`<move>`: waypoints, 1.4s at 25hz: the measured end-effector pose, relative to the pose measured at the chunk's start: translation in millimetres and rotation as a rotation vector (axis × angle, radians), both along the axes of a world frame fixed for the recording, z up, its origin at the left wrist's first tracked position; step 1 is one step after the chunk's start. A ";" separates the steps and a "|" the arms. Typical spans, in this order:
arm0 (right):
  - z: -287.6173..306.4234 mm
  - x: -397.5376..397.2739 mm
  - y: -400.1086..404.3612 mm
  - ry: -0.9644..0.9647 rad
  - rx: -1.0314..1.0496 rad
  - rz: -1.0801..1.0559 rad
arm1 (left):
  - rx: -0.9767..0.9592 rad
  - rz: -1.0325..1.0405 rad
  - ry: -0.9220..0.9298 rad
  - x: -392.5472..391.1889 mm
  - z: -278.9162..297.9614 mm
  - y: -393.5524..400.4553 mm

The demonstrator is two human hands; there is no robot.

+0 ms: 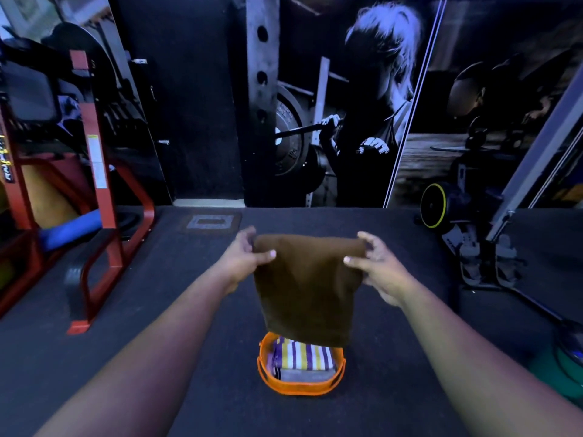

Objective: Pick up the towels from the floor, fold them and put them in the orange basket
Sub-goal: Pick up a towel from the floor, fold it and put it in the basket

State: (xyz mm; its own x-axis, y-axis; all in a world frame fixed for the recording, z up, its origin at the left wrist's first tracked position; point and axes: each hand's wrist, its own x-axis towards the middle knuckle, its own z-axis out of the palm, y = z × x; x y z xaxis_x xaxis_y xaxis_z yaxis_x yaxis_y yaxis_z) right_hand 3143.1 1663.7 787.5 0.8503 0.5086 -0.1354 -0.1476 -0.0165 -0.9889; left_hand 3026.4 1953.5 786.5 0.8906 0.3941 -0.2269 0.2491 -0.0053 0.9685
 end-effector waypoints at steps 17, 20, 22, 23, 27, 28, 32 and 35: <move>-4.8 14.2 9.3 -0.689 -0.680 -0.209 | 0.856 -0.057 0.087 3.4 8.4 -11.4; -4.9 14.0 8.4 -0.818 -0.717 -0.226 | 1.045 -0.037 0.072 0.7 5.5 -8.6; -4.2 18.4 5.9 -0.751 -0.537 -0.251 | 0.863 -0.042 -0.031 -1.6 5.9 -1.8; -0.5 19.3 5.6 -0.657 -0.357 -0.277 | 0.640 -0.049 -0.101 -4.3 11.0 -2.7; 14.4 -0.8 12.6 -0.212 0.294 -0.229 | -0.032 0.019 -0.337 -2.8 39.6 -26.6; 9.1 -5.9 14.9 -0.213 0.178 -0.175 | -0.098 0.057 -0.372 3.2 50.7 -33.4; -3.5 -9.4 19.3 -0.139 0.138 -0.154 | -0.316 0.074 -0.491 11.6 87.1 -38.4; 22.8 -6.0 32.1 -0.051 0.259 -0.176 | -0.027 -0.166 -0.212 -12.3 55.5 -23.6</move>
